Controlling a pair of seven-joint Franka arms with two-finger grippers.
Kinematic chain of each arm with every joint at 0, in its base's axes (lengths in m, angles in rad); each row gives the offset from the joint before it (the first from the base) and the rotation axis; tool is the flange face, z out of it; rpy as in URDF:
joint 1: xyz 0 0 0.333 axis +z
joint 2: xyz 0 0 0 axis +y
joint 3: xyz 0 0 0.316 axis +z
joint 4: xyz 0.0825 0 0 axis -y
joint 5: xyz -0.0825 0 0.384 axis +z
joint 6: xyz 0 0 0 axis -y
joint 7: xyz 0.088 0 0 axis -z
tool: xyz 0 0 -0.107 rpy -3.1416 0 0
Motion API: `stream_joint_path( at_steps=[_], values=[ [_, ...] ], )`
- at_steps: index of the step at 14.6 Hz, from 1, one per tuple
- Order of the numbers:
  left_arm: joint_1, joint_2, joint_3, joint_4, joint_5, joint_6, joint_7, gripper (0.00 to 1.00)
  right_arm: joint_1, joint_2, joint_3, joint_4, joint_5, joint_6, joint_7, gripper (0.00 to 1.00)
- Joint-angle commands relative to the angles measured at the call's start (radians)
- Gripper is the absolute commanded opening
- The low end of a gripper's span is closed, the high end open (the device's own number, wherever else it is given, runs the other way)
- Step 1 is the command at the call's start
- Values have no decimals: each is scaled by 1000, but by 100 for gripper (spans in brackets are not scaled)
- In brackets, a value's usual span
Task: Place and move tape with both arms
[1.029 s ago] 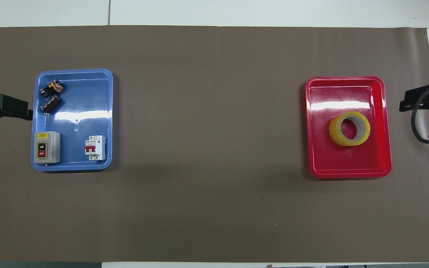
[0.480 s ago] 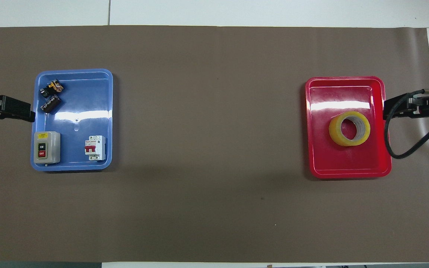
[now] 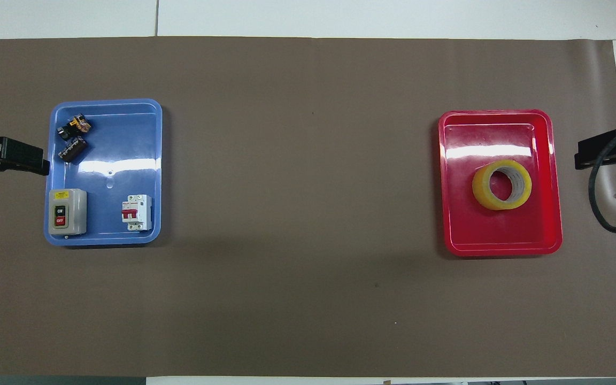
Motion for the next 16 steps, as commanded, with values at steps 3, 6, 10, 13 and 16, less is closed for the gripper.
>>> stream_joint_path(
  at_steps=[3,6,10,13,16],
  values=[
    [8,-13,-3,-9,19,-10,5,100,-6,16,7,4,1,6,-31,100],
    [10,-13,-3,-9,19,-10,5,100,3,13,7,-4,-7,8,-44,100],
    [10,-13,-3,-9,19,-10,5,100,2,11,7,-1,-5,0,-50,100],
    [10,-13,-3,-9,19,-10,5,100,2,14,8,4,-3,5,-50,100],
    [10,-13,-3,-9,19,-10,5,100,0,14,8,2,1,6,-48,100]
  ],
)
